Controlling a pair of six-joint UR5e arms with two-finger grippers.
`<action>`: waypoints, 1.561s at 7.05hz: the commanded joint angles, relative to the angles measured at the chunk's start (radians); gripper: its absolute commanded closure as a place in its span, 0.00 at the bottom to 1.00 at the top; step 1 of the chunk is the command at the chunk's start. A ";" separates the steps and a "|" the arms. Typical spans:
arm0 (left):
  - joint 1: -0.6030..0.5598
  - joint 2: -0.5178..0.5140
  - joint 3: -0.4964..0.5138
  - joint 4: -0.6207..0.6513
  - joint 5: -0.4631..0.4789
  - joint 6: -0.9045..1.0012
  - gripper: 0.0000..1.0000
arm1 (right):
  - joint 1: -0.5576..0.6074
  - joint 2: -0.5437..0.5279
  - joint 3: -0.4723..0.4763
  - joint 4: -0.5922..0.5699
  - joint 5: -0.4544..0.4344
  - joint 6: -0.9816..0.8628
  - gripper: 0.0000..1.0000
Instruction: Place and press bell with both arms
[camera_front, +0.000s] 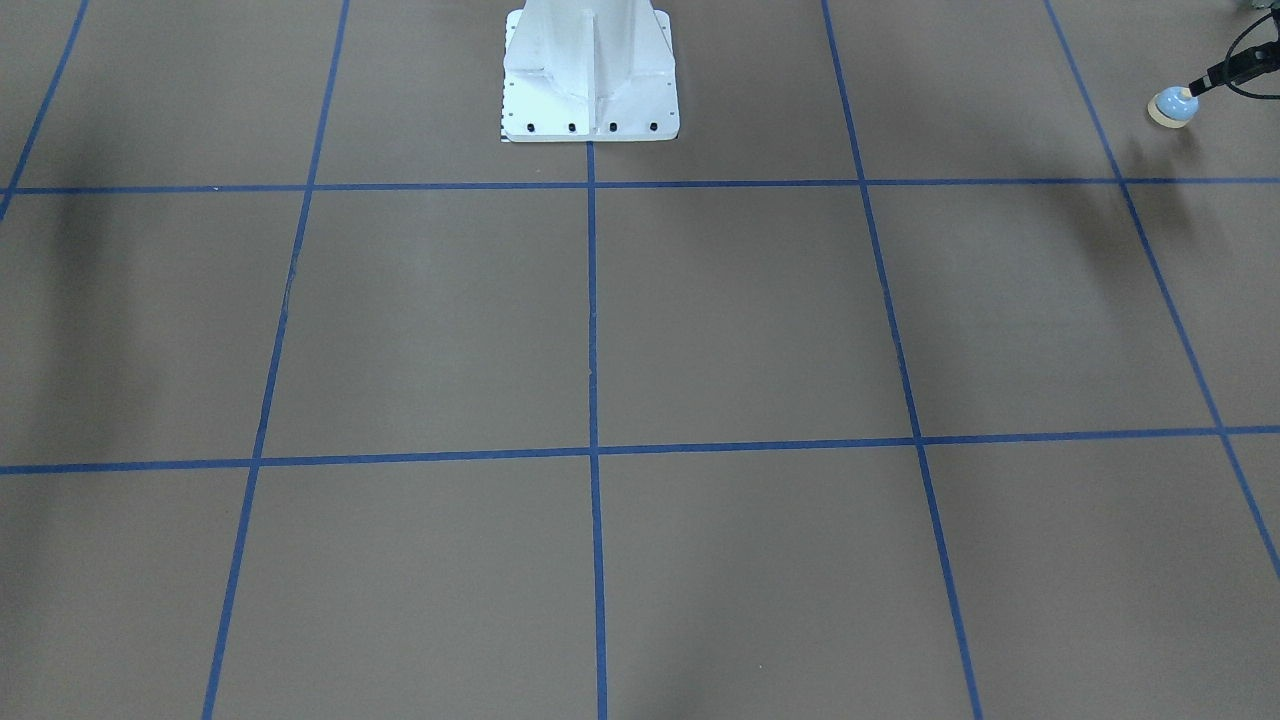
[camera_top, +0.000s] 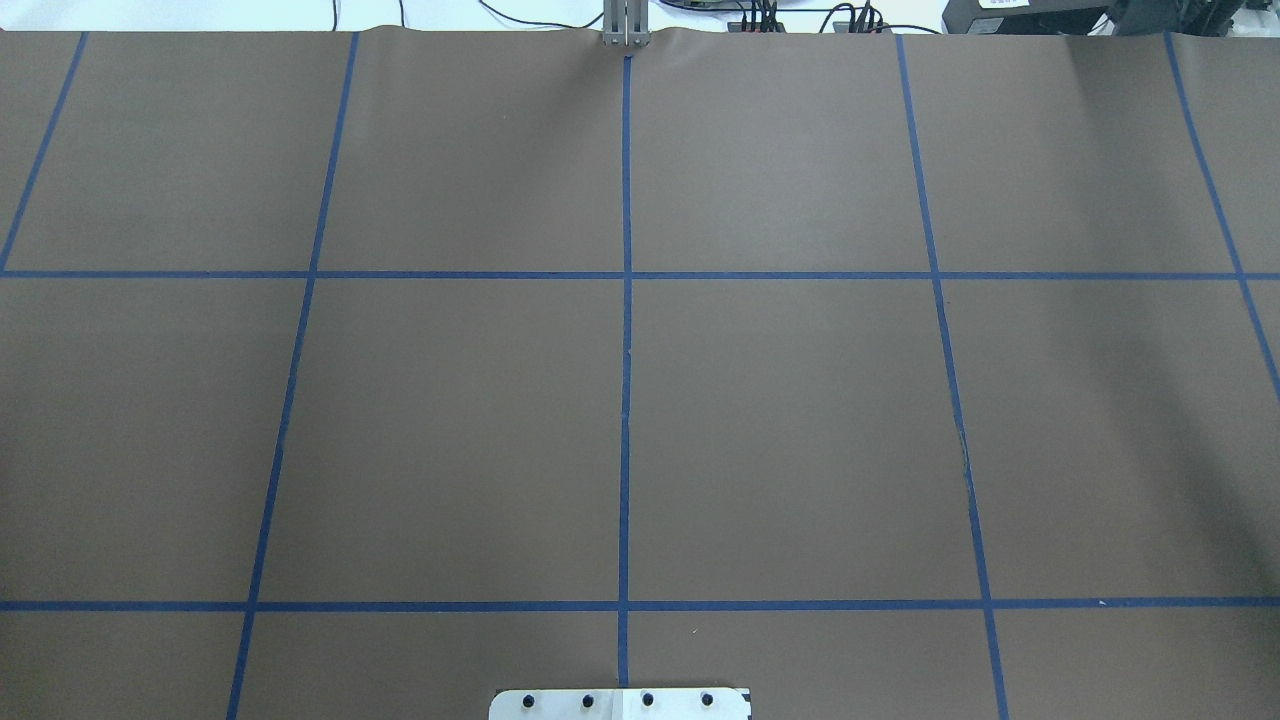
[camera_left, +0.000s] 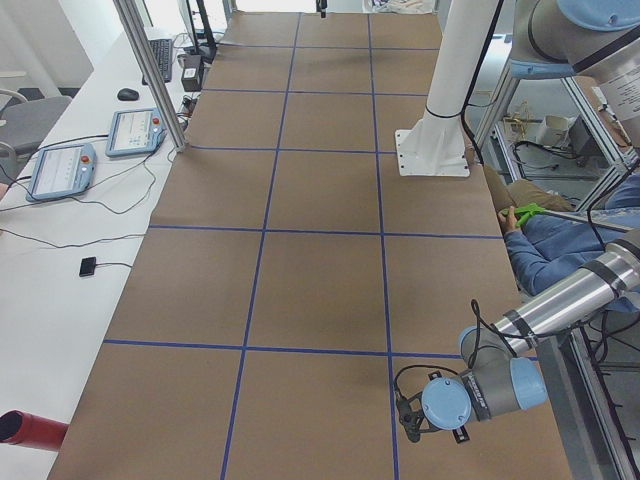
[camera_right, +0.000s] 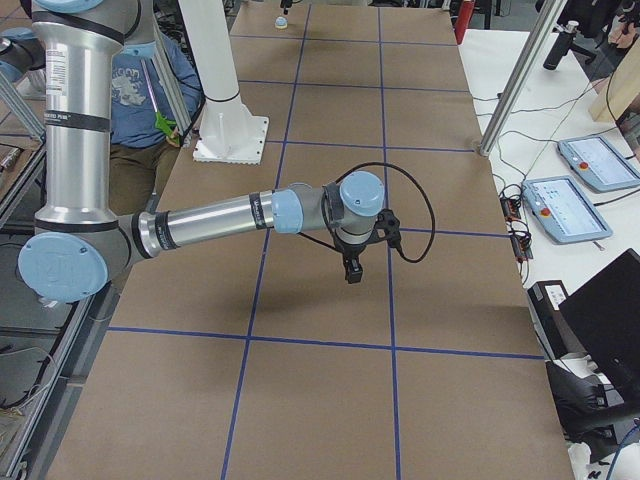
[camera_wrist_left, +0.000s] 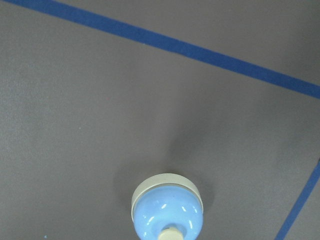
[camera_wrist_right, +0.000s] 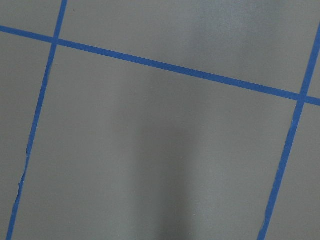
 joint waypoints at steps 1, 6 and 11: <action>0.029 -0.072 0.080 0.004 -0.019 -0.061 0.00 | -0.016 -0.011 -0.041 0.179 0.004 0.016 0.00; 0.259 -0.107 0.114 -0.005 -0.010 -0.034 0.00 | -0.016 -0.005 -0.065 0.196 0.009 0.015 0.00; 0.272 -0.092 0.119 -0.005 -0.016 -0.001 0.00 | -0.022 -0.005 -0.065 0.197 0.009 0.013 0.00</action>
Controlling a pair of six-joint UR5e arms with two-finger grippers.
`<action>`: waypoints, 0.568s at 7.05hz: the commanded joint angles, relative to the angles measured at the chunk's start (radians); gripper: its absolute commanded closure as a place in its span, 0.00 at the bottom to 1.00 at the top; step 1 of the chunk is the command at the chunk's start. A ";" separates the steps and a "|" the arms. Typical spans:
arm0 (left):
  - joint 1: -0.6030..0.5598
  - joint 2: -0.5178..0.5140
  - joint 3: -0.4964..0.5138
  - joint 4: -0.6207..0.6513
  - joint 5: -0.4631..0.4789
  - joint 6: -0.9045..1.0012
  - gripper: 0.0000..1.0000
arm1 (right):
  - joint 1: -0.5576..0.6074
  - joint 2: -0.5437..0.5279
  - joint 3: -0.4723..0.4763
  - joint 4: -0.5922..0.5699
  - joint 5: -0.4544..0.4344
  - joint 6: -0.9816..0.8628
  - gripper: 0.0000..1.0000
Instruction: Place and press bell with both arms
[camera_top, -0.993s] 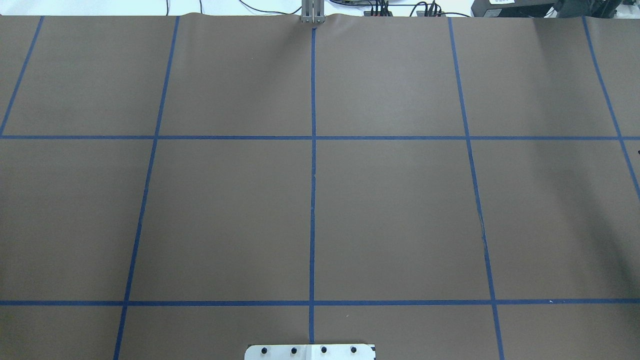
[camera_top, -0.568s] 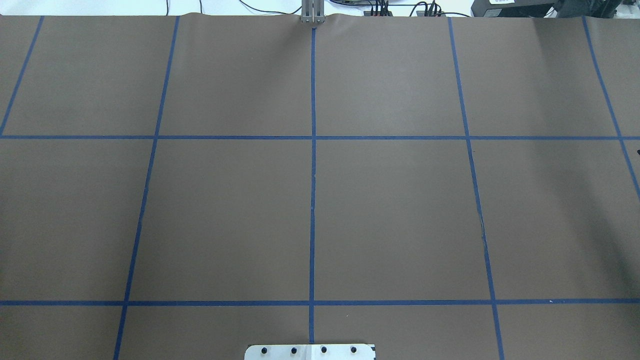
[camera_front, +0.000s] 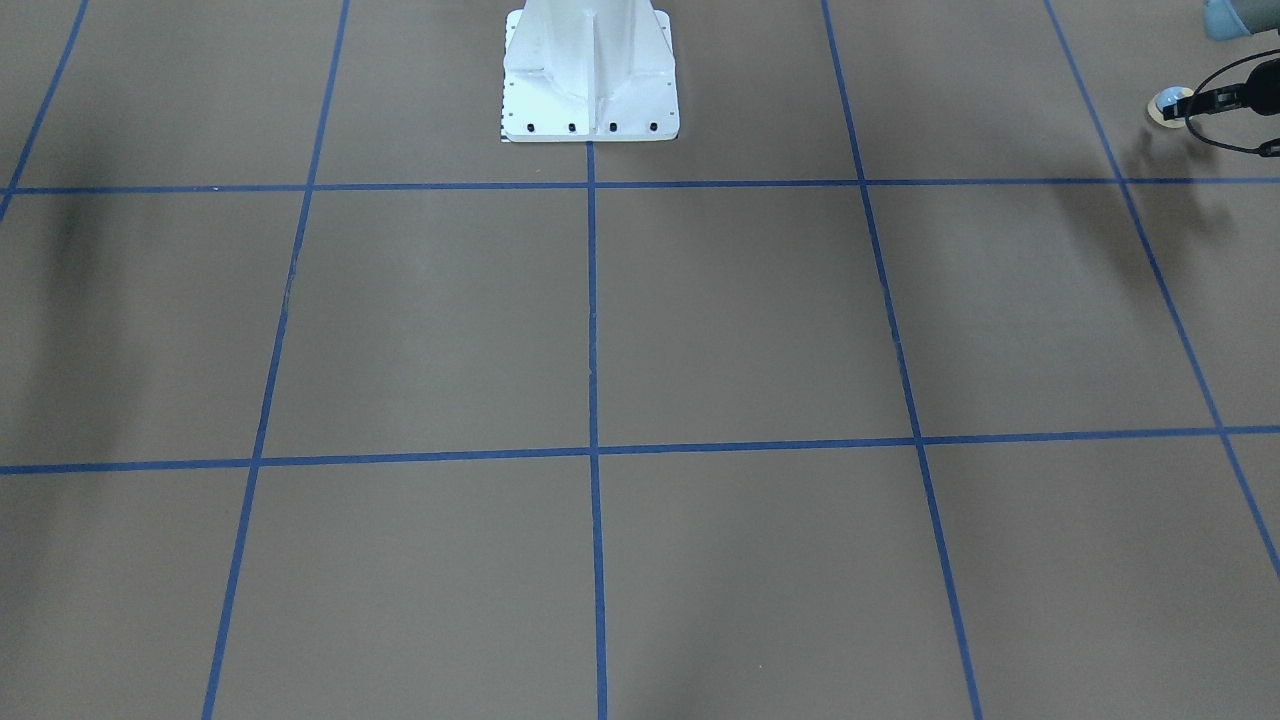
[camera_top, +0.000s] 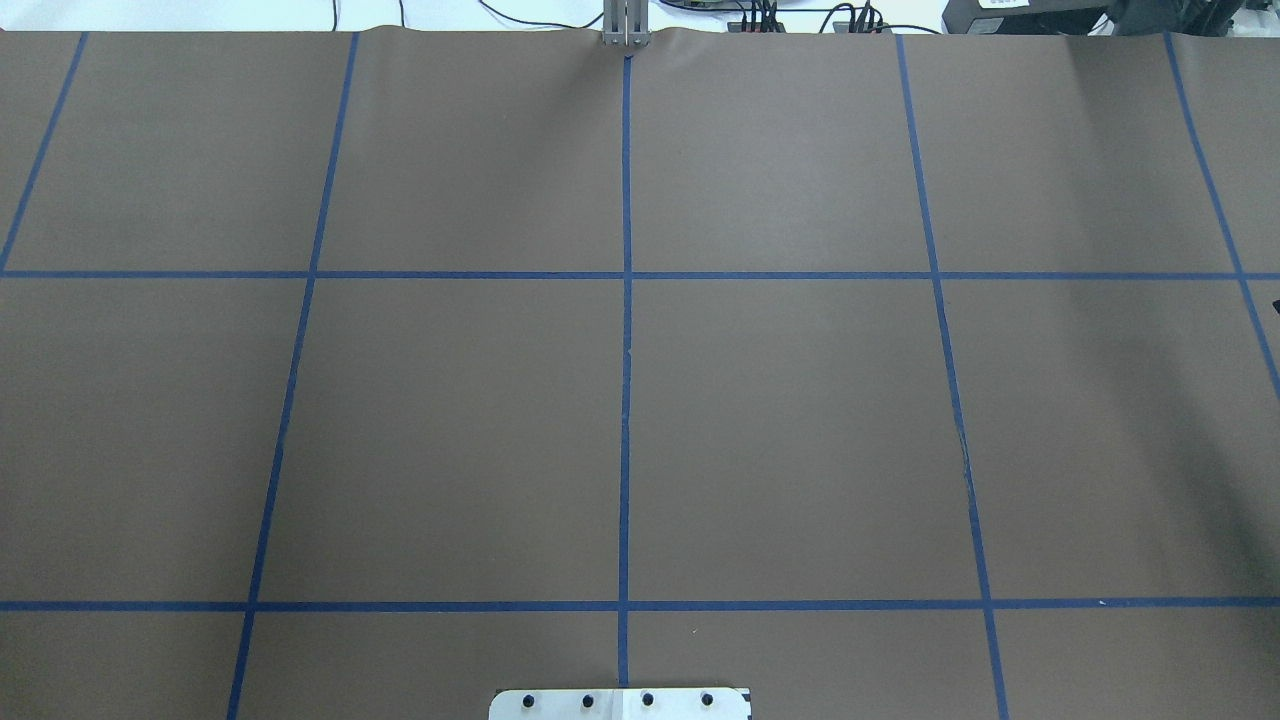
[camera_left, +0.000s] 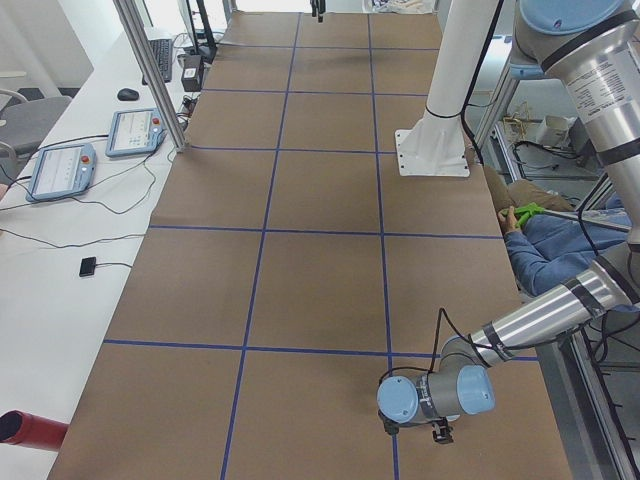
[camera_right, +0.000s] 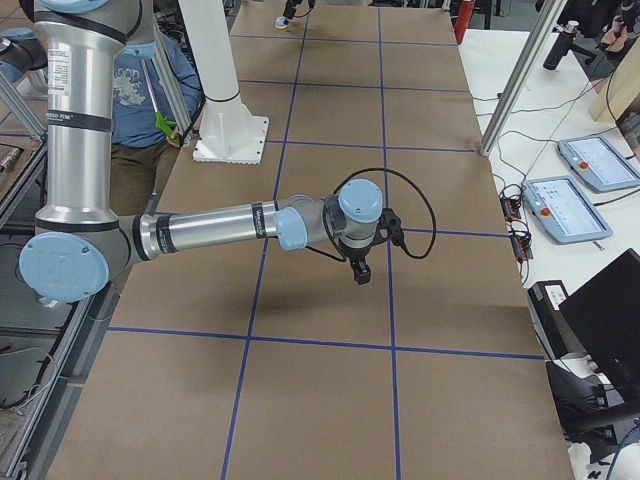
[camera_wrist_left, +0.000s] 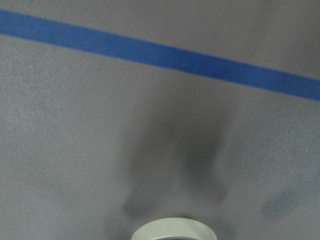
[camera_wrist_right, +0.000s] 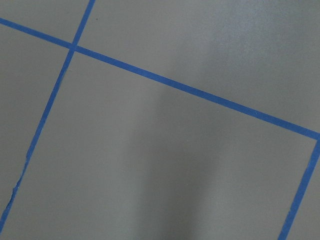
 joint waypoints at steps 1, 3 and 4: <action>0.007 0.000 -0.001 -0.001 -0.038 -0.005 0.00 | -0.002 0.000 0.001 0.000 0.000 0.000 0.00; 0.019 0.000 0.001 0.006 -0.049 -0.007 0.00 | -0.005 -0.002 0.001 0.000 0.000 -0.001 0.00; 0.024 0.000 0.010 0.007 -0.048 -0.008 0.00 | -0.006 -0.002 0.001 0.000 0.000 -0.001 0.00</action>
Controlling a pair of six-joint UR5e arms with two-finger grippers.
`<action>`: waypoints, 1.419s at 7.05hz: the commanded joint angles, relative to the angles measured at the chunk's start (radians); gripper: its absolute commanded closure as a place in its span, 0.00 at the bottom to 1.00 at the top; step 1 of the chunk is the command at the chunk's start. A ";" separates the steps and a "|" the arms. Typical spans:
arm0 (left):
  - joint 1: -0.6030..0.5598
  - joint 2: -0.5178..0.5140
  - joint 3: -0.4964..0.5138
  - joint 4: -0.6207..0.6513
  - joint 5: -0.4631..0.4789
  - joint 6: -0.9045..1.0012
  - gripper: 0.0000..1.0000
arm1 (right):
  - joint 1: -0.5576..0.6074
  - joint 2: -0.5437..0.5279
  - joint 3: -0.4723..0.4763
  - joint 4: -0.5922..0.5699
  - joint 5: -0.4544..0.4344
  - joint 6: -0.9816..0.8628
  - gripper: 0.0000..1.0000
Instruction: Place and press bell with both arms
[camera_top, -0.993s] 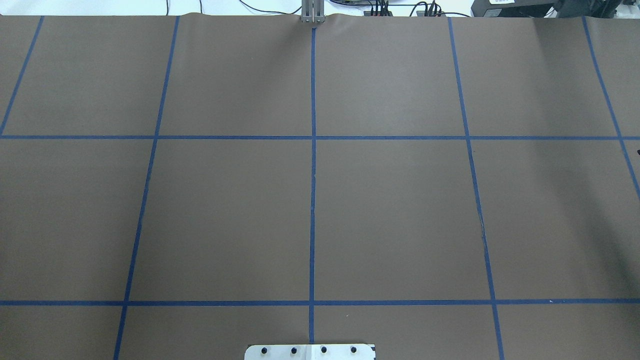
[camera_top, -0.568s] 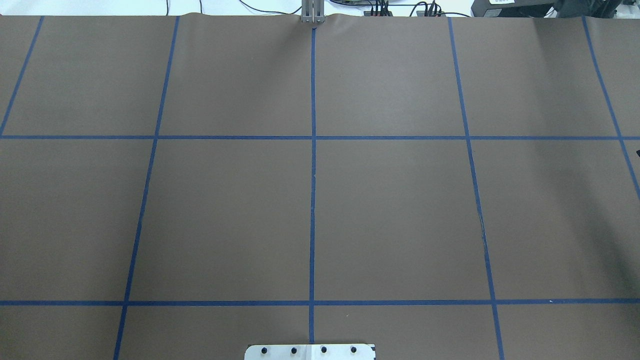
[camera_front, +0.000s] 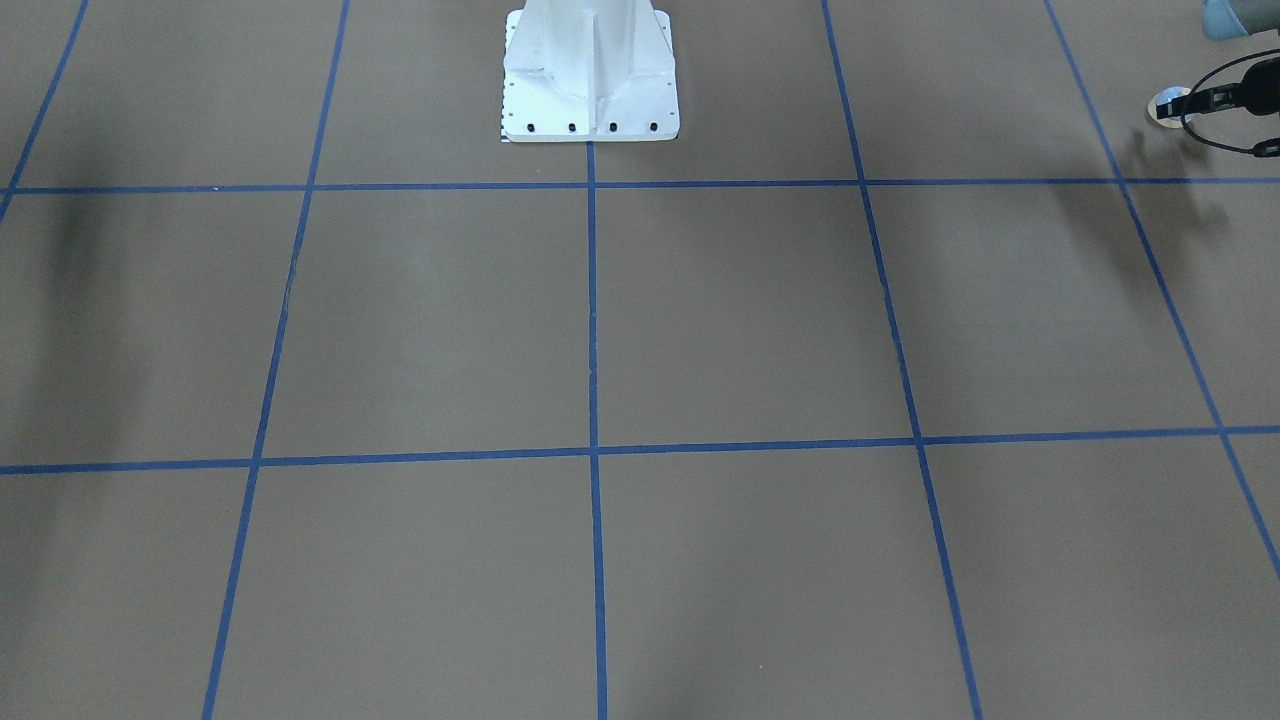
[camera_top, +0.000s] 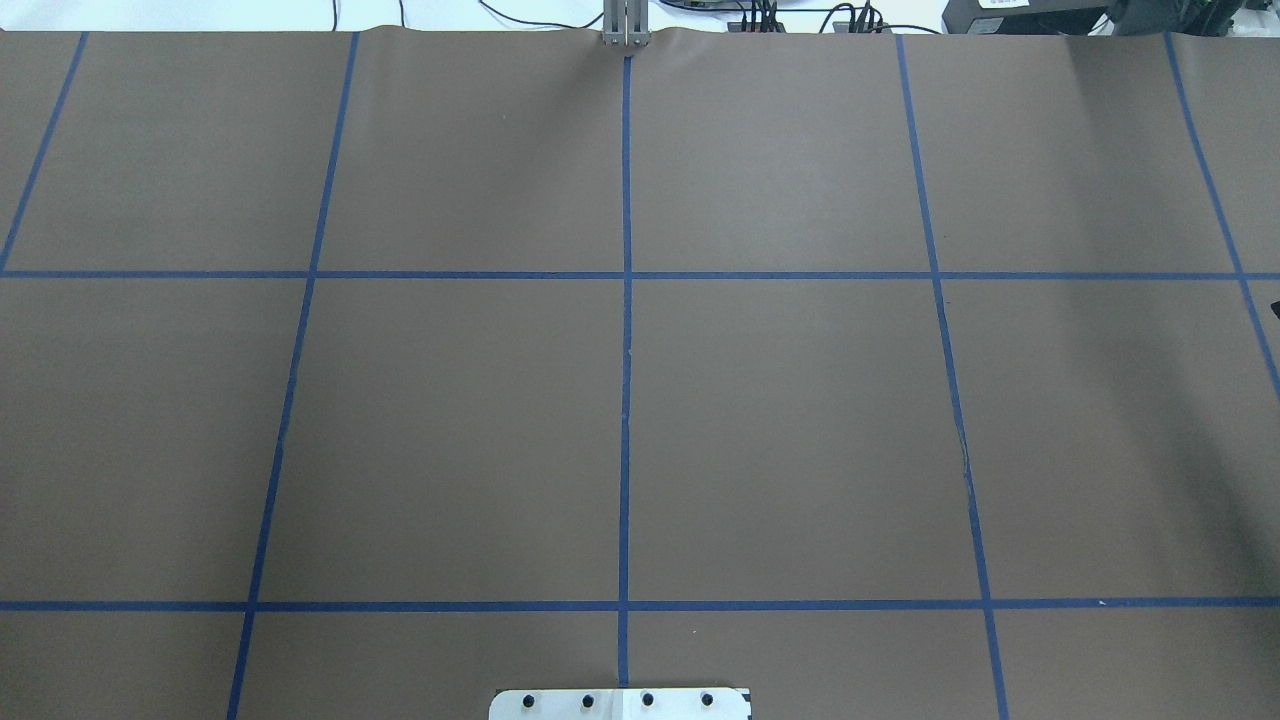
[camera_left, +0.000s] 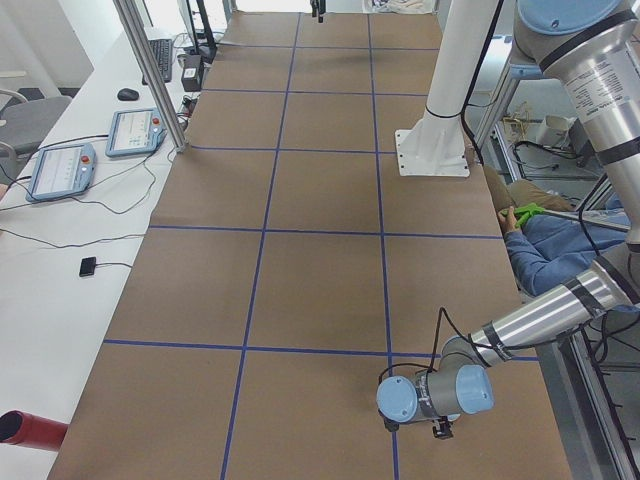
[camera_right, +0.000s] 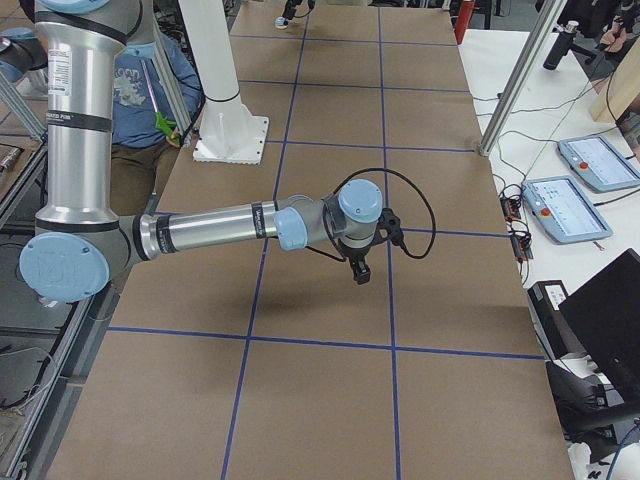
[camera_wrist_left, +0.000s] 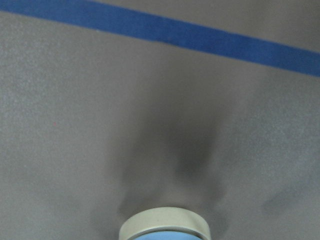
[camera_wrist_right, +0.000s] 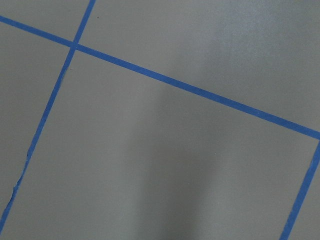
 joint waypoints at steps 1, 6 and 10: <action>0.015 0.000 0.007 0.003 -0.001 -0.009 0.00 | -0.002 -0.003 0.002 0.000 0.000 0.000 0.00; 0.040 -0.003 0.019 0.003 0.033 -0.016 0.00 | -0.005 -0.008 0.000 -0.002 0.000 -0.002 0.00; 0.051 -0.014 0.020 -0.005 0.028 -0.036 0.00 | -0.008 -0.009 -0.004 -0.005 0.000 0.000 0.00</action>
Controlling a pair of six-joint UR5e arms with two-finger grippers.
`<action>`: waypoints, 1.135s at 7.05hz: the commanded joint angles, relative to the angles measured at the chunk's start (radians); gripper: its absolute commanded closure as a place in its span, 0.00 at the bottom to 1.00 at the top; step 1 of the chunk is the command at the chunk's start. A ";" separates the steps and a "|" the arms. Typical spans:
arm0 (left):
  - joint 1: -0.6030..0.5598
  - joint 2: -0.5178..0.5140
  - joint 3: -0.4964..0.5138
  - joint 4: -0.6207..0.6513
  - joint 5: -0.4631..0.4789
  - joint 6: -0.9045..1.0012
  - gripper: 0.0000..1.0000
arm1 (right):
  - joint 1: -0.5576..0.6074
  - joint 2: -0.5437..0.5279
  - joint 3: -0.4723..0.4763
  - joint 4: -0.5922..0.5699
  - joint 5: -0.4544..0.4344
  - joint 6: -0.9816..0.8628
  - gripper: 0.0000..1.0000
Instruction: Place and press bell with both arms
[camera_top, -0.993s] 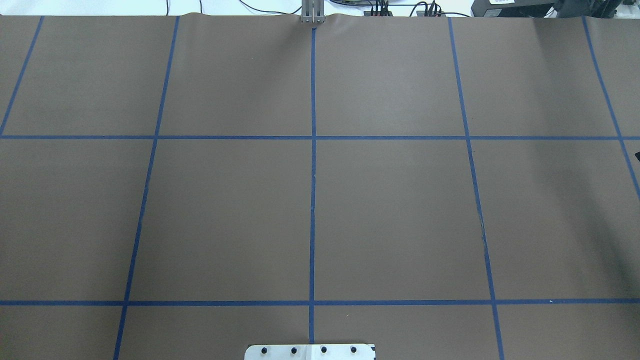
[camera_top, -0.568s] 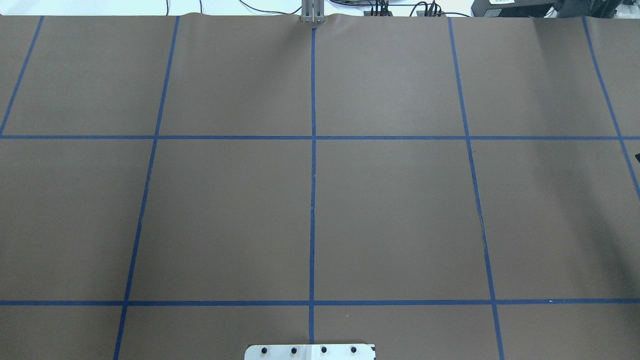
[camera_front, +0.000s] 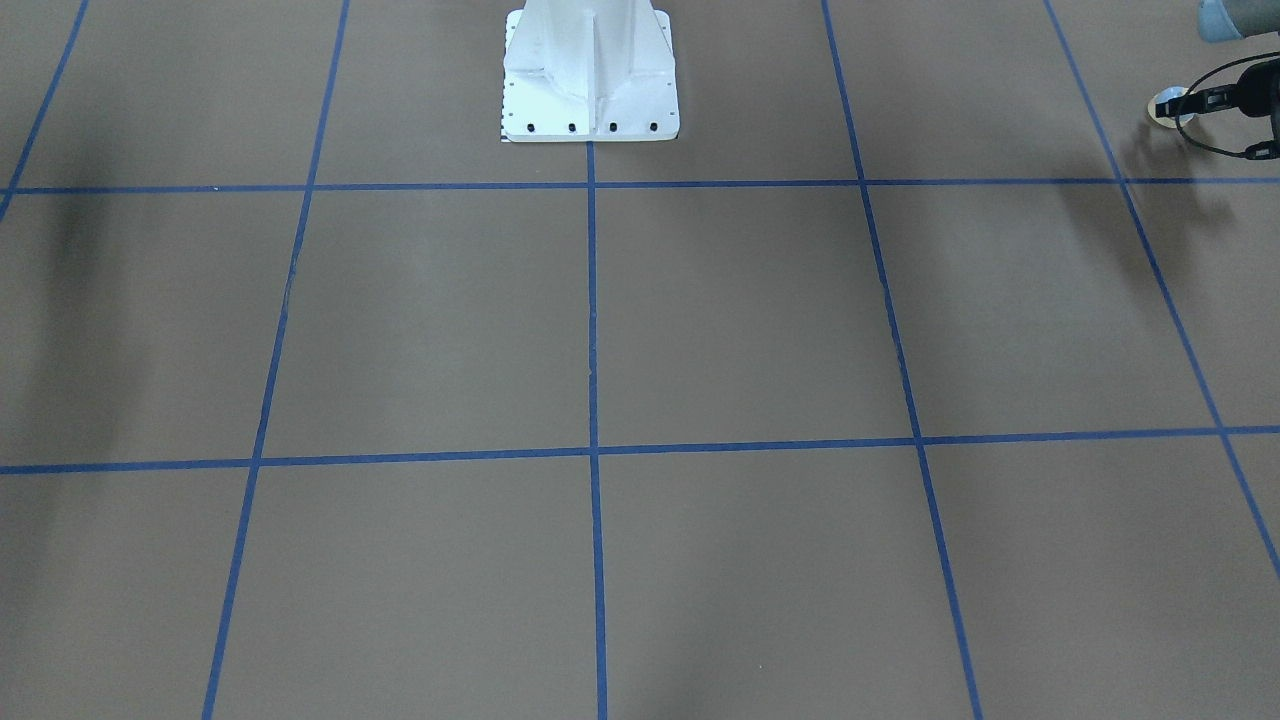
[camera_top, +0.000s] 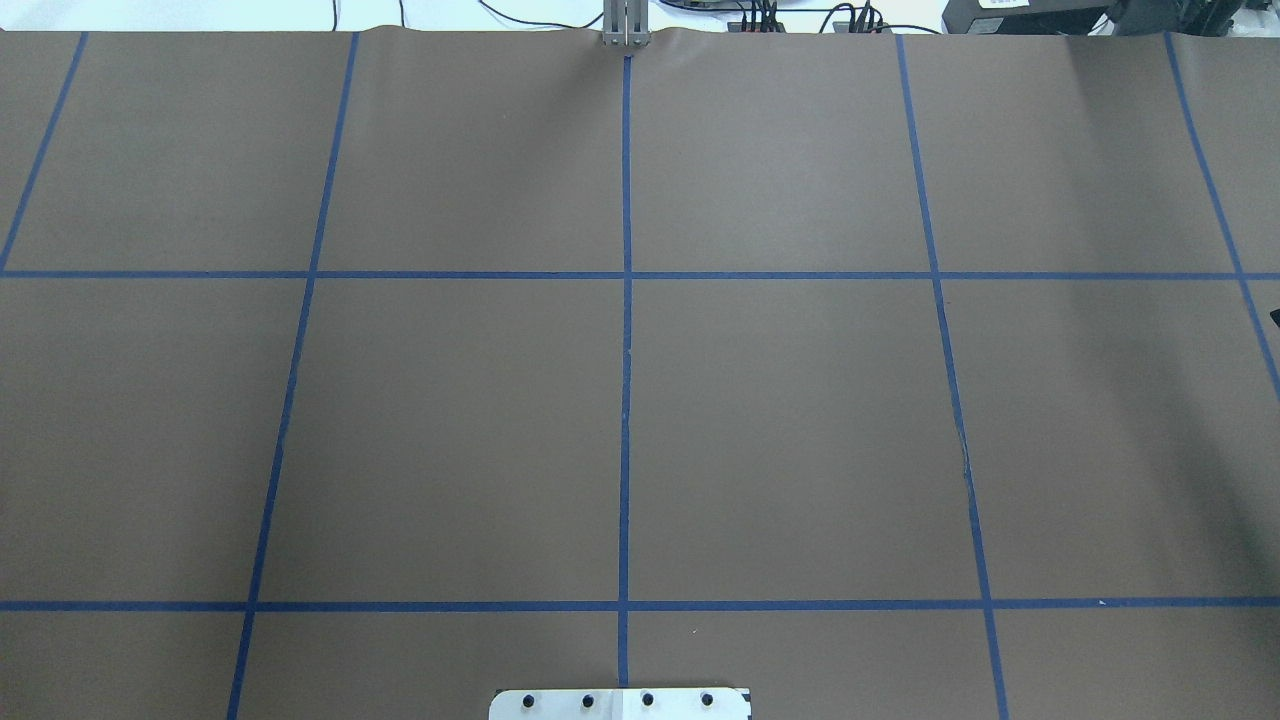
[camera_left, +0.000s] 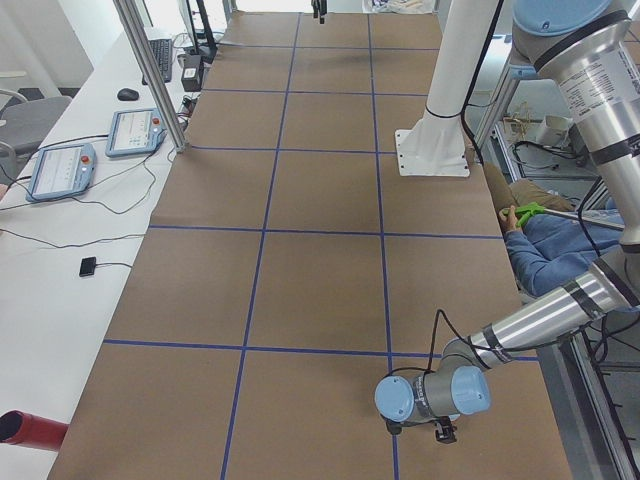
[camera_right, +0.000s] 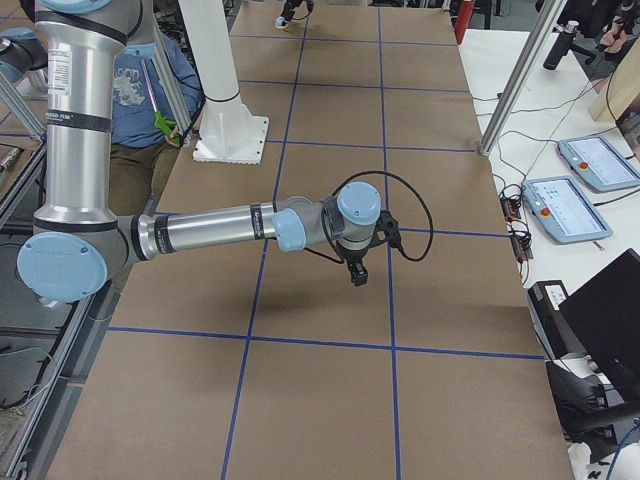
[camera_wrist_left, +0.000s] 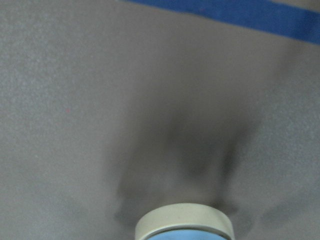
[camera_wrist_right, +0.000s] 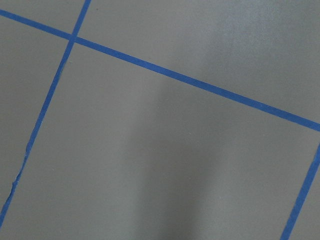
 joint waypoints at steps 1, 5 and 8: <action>0.007 -0.004 0.000 -0.005 -0.003 -0.017 0.00 | -0.004 0.000 -0.002 -0.001 0.000 0.001 0.00; 0.018 -0.004 0.000 -0.005 -0.003 -0.017 0.03 | -0.009 -0.002 -0.004 -0.003 0.000 0.001 0.00; 0.025 -0.006 0.000 -0.007 -0.006 -0.017 0.03 | -0.012 -0.002 -0.005 -0.004 0.000 0.001 0.00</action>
